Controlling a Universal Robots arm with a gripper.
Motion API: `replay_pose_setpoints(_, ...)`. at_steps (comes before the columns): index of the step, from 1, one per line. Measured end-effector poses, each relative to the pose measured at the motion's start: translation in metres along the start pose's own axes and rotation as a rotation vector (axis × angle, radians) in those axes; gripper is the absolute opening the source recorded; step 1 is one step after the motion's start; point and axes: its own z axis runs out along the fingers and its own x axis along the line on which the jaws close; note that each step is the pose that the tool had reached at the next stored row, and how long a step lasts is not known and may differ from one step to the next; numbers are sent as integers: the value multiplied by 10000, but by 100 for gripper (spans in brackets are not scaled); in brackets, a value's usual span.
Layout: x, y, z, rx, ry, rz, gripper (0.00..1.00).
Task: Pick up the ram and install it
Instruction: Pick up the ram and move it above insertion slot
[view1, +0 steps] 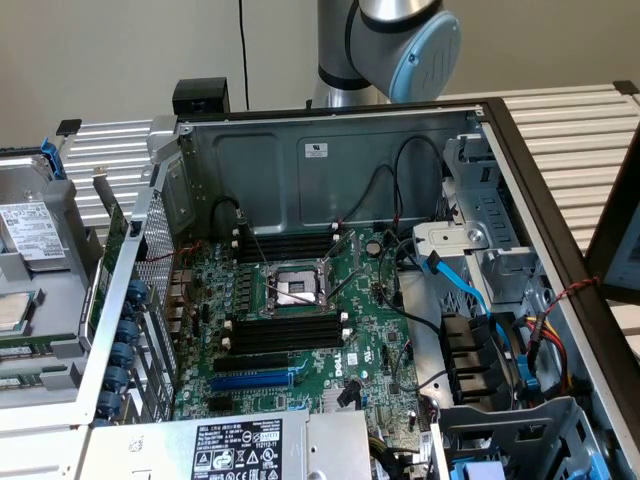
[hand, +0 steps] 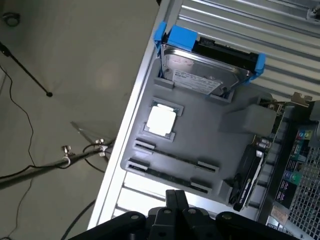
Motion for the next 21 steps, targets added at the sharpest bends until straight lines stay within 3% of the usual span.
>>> replay_pose_setpoints(21, 0, 0, 4, 98, 168, -3827, 11)
